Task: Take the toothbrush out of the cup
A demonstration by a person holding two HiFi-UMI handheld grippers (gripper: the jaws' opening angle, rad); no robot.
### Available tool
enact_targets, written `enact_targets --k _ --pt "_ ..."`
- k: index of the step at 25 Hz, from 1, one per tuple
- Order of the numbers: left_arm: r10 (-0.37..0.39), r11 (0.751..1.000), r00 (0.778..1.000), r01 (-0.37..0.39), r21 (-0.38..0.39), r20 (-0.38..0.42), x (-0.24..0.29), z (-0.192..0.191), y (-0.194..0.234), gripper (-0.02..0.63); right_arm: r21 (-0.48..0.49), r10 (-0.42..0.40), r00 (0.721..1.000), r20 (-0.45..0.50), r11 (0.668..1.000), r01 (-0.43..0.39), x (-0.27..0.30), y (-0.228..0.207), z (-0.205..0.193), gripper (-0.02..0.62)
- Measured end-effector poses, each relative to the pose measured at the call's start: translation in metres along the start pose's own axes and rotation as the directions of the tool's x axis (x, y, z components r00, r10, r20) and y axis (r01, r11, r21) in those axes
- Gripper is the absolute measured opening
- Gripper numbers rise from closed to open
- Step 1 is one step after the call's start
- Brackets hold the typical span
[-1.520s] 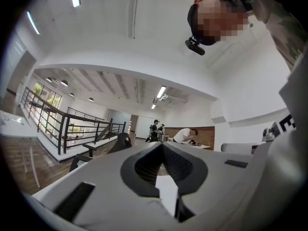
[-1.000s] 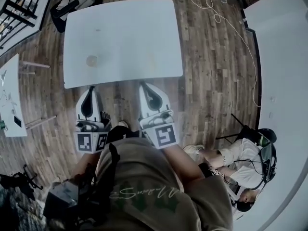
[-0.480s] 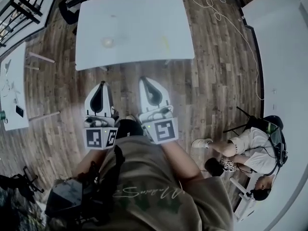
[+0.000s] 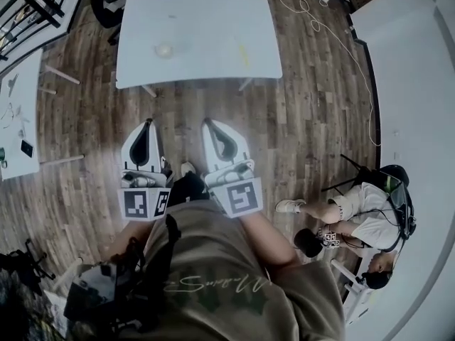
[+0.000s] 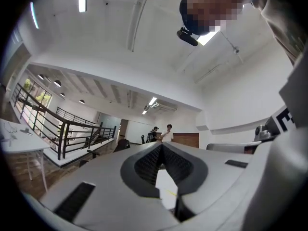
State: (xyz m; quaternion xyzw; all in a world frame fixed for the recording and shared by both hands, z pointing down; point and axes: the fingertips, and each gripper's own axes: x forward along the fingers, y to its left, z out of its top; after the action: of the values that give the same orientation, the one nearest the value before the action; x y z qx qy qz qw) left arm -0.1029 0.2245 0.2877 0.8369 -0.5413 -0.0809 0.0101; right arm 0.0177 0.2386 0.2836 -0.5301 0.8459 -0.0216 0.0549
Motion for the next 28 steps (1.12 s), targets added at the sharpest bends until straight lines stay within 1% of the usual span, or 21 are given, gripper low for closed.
enact_targets --k 3,8,10,12,13,14,16,20,23,26,28 --pt "0.001 1.000 1.000 -0.001 0.017 0.014 -0.012 0.005 -0.008 0.012 -0.017 0.023 1.000 -0.013 1.000 -0.024 -0.007 0.009 -0.001 -0.011" --pt "0.012 0.999 1.000 -0.012 0.048 0.013 -0.035 0.006 -0.035 0.012 -0.001 0.058 0.998 -0.022 0.998 -0.058 -0.032 0.015 -0.004 -0.011" --pt "0.026 0.999 1.000 -0.026 0.025 0.003 -0.040 0.007 -0.043 0.012 0.004 0.067 0.997 -0.029 0.998 -0.067 -0.042 0.014 -0.004 -0.011" --pt "0.049 0.998 0.999 -0.049 -0.032 0.005 -0.043 0.011 -0.049 0.011 0.014 0.075 0.996 -0.047 0.997 -0.075 -0.052 0.012 -0.004 -0.011" --pt "0.056 0.997 0.998 -0.056 -0.045 0.014 -0.044 0.013 -0.053 0.011 0.018 0.079 0.996 -0.050 0.997 -0.078 -0.057 0.011 -0.002 -0.011" --pt "0.054 0.998 0.998 -0.053 -0.038 0.026 -0.046 0.016 -0.058 0.011 0.017 0.079 0.996 -0.046 0.997 -0.079 -0.062 0.010 0.001 -0.012" --pt "0.024 1.000 0.999 -0.023 -0.014 0.039 -0.046 0.015 -0.069 0.011 0.006 0.059 0.998 -0.022 0.998 -0.059 -0.069 0.007 0.008 -0.012" --pt "-0.062 0.998 0.998 0.062 -0.008 0.027 -0.052 0.008 -0.083 0.011 0.019 -0.003 1.000 0.012 1.000 0.003 -0.078 0.012 0.016 -0.014" --pt "-0.107 0.994 0.994 0.107 0.006 0.023 -0.056 0.015 -0.088 0.011 0.018 -0.039 0.999 0.025 0.999 0.039 -0.083 0.020 0.021 -0.014" --pt "-0.116 0.993 0.993 0.115 0.022 0.035 -0.061 0.026 -0.079 0.011 0.008 -0.041 0.999 0.021 0.999 0.041 -0.080 0.037 0.023 -0.014" --pt "-0.109 0.994 0.993 0.108 0.019 0.044 -0.063 0.031 -0.069 0.011 -0.008 -0.031 0.999 0.041 0.999 0.031 -0.076 0.049 0.028 -0.014"
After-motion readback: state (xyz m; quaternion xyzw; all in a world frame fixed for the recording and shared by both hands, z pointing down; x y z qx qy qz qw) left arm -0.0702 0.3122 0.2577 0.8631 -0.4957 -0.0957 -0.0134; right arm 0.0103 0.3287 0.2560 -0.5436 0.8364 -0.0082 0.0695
